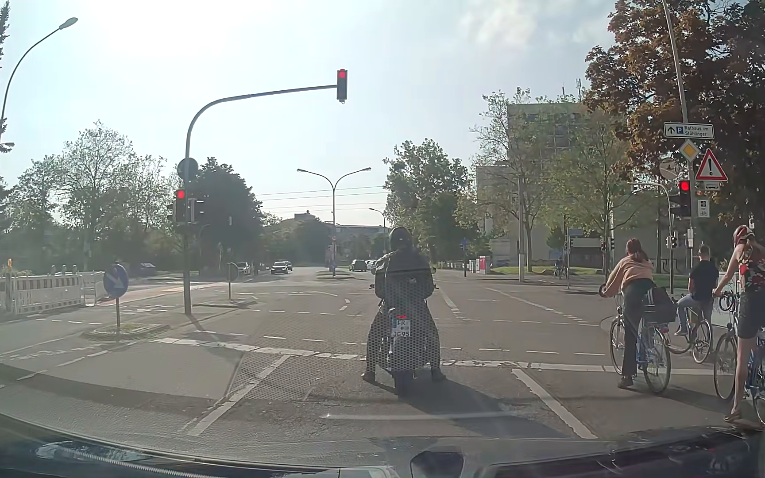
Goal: Follow the waypoints while adhering to traffic rules and regulations
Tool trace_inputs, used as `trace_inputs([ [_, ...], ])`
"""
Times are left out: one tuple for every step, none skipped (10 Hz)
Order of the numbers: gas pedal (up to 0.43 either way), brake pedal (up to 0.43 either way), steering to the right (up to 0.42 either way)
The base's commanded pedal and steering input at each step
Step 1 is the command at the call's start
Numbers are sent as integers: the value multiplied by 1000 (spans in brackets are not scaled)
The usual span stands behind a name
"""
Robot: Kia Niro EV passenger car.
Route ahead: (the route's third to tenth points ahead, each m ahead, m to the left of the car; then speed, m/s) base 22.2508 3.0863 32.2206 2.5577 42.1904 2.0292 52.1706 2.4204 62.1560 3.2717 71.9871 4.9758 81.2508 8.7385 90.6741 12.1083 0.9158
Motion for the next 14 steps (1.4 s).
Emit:
trace_inputs([
  [0, 140, 0],
  [0, 140, 0],
  [0, 146, 1],
  [0, 146, 1],
  [0, 152, 1],
  [0, 152, 1],
  [0, 152, 1],
  [0, 152, 1],
  [0, 165, 2],
  [0, 171, 2],
  [0, 177, 3],
  [0, 177, 3],
  [0, 177, 3],
  [0, 177, 3],
])
